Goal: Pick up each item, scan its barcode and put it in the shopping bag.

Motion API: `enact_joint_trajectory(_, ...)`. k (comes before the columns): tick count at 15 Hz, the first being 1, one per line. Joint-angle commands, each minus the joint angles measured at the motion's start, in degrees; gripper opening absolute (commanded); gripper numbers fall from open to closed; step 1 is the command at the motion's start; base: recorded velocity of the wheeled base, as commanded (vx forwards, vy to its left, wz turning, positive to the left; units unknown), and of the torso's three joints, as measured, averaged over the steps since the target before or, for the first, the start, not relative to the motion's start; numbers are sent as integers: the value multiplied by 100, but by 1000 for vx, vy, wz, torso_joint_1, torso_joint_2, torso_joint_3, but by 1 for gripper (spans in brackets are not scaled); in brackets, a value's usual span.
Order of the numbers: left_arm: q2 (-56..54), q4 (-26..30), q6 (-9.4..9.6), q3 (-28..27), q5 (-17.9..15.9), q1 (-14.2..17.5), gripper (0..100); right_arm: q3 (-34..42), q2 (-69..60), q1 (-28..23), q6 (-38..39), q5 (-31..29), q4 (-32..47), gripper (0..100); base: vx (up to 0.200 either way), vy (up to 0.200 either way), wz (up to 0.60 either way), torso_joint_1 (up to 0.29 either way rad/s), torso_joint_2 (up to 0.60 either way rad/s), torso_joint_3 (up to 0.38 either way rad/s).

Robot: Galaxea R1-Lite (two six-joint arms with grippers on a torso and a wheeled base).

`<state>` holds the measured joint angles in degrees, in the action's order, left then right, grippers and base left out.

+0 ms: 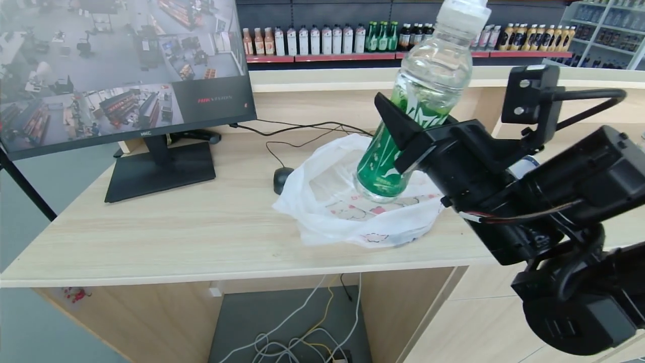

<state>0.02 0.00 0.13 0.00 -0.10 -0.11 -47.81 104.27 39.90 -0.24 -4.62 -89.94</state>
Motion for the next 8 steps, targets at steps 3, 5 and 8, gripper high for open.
enact_joint_trajectory(3, -2, 0, -13, 0, 1, 11, 100, -941, 1184, 132, -274, -4, -6, 0, 0, 0, 0, 0, 0, 0)
enact_joint_trajectory(5, -2, 0, -13, 0, 1, 11, 100, -1222, 1421, 185, -459, 14, -6, 0, 0, 0, 0, 0, 0, 0)
enact_joint_trajectory(8, -2, 0, -13, 0, 1, 11, 100, -1503, 1781, 158, -468, 31, -6, 0, 0, 0, 0, 0, 0, 0)
